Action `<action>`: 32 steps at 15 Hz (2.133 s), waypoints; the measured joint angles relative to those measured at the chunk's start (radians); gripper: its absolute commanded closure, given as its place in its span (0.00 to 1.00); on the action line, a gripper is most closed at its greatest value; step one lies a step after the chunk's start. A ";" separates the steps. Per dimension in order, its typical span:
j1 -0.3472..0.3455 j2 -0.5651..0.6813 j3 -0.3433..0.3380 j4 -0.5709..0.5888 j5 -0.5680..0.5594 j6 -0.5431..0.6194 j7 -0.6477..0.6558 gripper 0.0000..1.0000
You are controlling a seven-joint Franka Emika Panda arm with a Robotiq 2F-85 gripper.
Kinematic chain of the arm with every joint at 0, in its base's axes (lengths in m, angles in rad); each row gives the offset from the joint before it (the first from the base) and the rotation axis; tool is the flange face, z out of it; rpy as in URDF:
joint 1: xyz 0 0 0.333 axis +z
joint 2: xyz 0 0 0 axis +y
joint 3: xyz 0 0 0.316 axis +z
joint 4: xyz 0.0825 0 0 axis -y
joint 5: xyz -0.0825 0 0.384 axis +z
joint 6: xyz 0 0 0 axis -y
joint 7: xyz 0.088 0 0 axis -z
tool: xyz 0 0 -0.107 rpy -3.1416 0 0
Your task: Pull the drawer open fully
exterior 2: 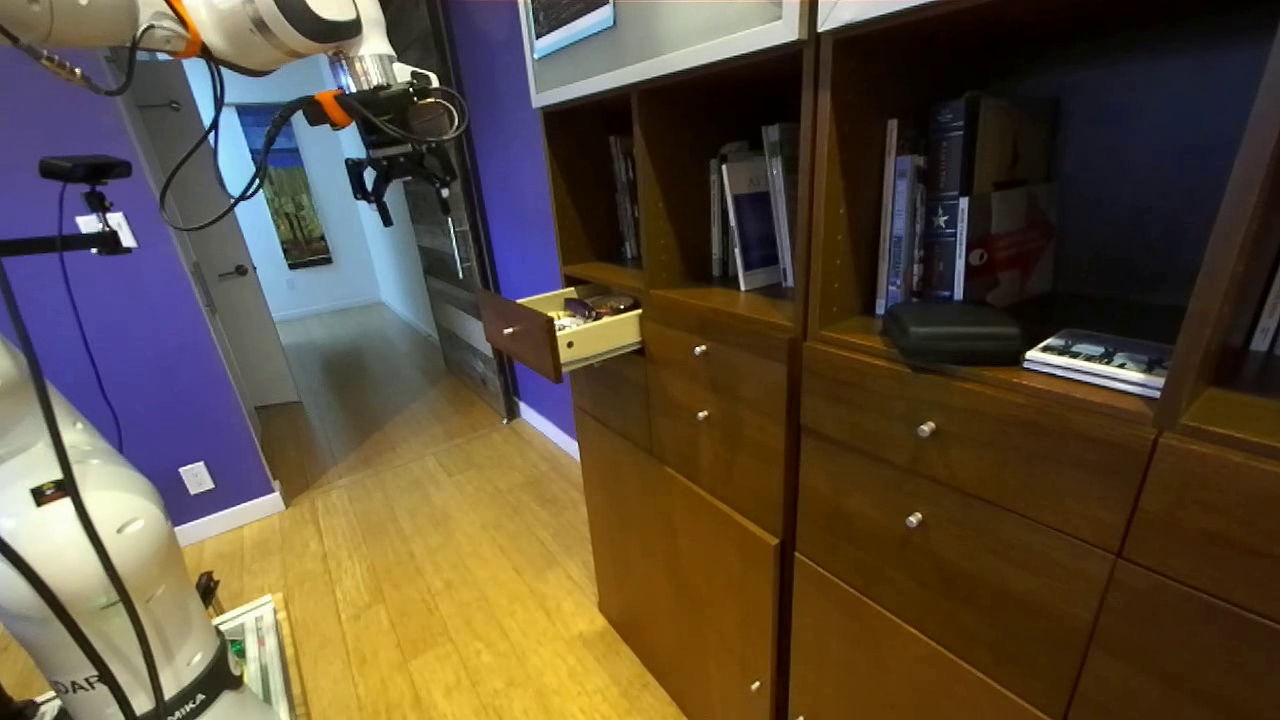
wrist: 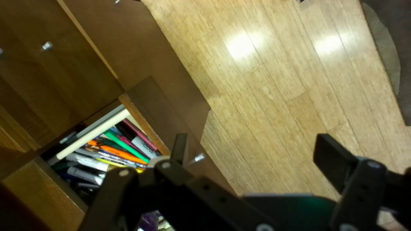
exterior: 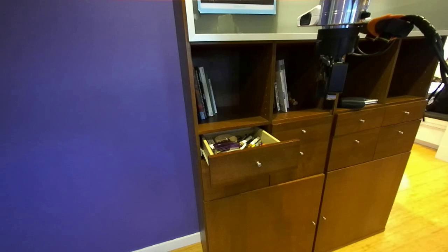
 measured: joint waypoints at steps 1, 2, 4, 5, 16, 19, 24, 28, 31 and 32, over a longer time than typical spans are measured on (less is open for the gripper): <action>0.000 0.002 -0.005 -0.002 0.017 0.011 -0.021 0.00; 0.000 0.011 -0.010 -0.003 0.033 0.027 -0.055 0.00; 0.001 0.049 -0.014 -0.001 0.086 0.086 -0.121 0.00; 0.001 0.076 -0.013 0.000 0.100 0.116 -0.132 0.00; -0.033 0.293 -0.028 0.029 0.111 0.317 0.310 0.00; -0.033 0.307 -0.028 0.028 0.099 0.340 0.351 0.00; -0.033 0.311 -0.028 0.028 0.101 0.344 0.372 0.00; -0.032 0.340 -0.029 0.032 0.096 0.377 0.511 0.00; -0.030 0.365 -0.030 0.033 0.040 0.420 0.663 0.00; -0.028 0.371 -0.031 0.033 0.010 0.433 0.717 0.00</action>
